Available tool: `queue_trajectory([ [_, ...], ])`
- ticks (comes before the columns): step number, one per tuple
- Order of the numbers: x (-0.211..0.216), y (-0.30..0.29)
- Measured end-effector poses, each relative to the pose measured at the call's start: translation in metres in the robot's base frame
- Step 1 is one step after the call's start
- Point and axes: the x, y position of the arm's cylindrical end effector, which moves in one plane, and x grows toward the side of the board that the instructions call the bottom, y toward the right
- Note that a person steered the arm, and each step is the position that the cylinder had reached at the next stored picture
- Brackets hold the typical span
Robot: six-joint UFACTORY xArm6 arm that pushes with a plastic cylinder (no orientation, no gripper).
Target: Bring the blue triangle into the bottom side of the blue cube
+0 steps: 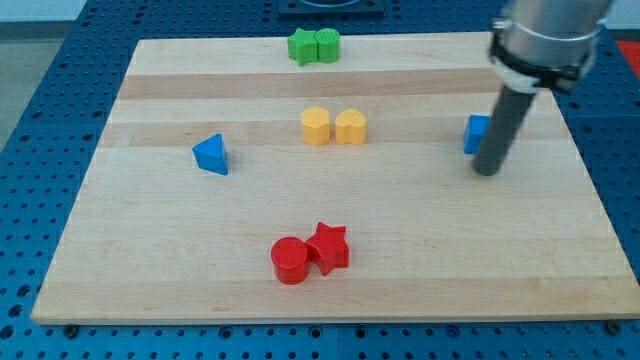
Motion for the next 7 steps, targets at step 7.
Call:
queue_trajectory([
  [7,0.021,-0.222],
])
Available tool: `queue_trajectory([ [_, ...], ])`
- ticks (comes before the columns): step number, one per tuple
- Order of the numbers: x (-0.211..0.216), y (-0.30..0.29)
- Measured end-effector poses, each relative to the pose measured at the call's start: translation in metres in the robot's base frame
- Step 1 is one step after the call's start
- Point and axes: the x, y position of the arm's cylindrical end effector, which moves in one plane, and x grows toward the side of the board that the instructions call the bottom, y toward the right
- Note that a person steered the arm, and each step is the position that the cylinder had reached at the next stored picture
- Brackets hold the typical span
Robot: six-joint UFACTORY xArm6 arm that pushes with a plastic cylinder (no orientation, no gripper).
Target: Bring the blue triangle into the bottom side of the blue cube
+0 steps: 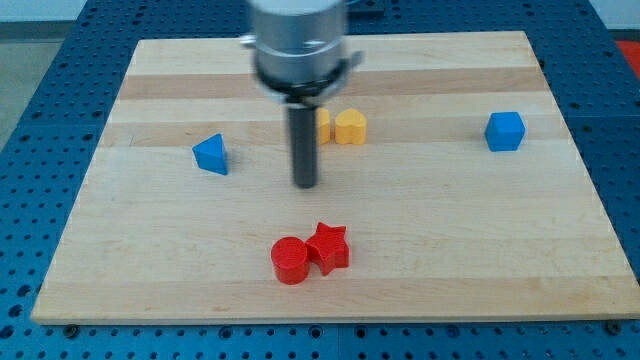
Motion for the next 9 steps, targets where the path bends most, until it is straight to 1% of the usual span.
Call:
queue_trajectory([
  [1,0.017,-0.083],
  [2,0.005,-0.145],
  [3,-0.036,-0.165],
  [4,-0.047,-0.153],
  [6,-0.031,-0.056],
  [9,-0.027,0.085],
])
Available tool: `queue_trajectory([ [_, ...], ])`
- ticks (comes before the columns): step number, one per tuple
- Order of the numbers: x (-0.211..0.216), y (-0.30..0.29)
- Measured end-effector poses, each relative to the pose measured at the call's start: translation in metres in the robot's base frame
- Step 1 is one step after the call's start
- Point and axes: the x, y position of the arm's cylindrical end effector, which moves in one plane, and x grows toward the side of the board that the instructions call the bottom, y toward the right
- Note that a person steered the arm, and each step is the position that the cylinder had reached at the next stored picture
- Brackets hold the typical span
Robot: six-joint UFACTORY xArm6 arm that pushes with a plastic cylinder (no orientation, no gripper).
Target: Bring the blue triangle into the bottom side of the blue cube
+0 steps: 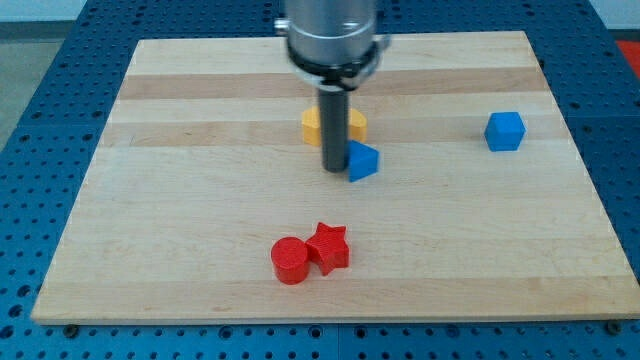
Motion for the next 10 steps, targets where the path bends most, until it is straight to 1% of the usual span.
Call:
queue_trajectory([
  [2,0.0,0.098],
  [3,0.0,0.138],
  [4,0.003,0.155],
  [5,0.038,0.135],
  [6,0.071,0.135],
  [7,0.074,0.162],
  [8,0.066,0.166],
  [10,0.037,0.166],
])
